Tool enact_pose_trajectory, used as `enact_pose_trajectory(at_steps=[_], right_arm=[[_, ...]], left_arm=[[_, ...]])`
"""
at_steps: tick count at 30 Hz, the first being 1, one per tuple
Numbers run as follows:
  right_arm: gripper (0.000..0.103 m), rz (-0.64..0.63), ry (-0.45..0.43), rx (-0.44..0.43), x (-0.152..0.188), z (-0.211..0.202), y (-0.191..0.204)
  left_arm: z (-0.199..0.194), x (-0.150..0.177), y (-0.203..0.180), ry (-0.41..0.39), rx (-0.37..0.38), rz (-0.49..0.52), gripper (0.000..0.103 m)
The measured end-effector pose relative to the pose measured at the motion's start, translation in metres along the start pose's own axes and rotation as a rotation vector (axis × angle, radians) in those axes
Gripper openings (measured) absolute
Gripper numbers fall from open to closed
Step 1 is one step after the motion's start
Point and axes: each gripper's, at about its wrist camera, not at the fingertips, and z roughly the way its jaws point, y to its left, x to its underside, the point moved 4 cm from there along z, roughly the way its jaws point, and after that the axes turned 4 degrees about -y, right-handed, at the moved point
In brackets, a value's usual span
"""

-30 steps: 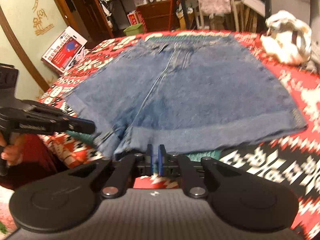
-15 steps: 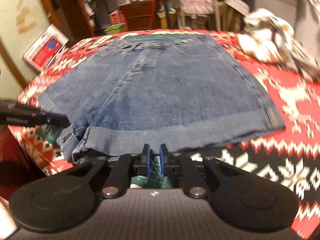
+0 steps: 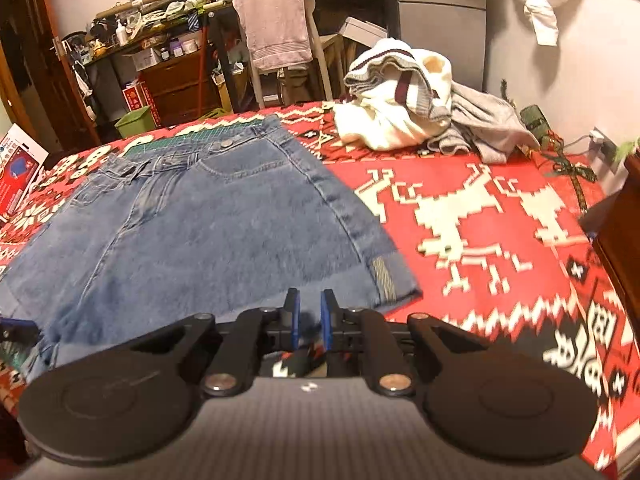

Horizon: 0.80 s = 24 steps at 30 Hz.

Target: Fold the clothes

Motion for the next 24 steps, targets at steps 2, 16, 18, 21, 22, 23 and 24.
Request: enact_pose_trajectory(at_steps=[2,16,18,21,22,23,24], right_arm=[[0.012,-0.028,0.018,0.008,0.001,0.008,0.000],[0.016,0.331,-0.009,-0.060,0.016,-0.002,-0.046],[0.022,0.469,-0.024,-0.108,0.018,0.001,-0.056],[0.024,0.676,-0.029,-0.158,0.025,0.007,-0.074],[0.024,0.733,-0.036,-0.168,0.028,0.007,-0.079],[0.024,0.787,-0.044,-0.176,0.031,0.009,-0.086],[0.026,0.839,-0.050,-0.182,0.033,0.010,-0.092]], left_arm=[[0.000,0.000,0.000,0.001,0.002,0.001,0.007],[0.001,-0.002,0.004,0.010,0.021,-0.032,0.007],[0.001,-0.002,0.004,0.014,0.022,-0.031,0.007],[0.002,-0.002,0.004,0.017,0.023,-0.030,0.007],[0.002,-0.003,0.004,0.017,0.023,-0.031,0.007],[0.002,-0.003,0.004,0.017,0.023,-0.032,0.007],[0.002,-0.002,0.004,0.017,0.023,-0.033,0.007]])
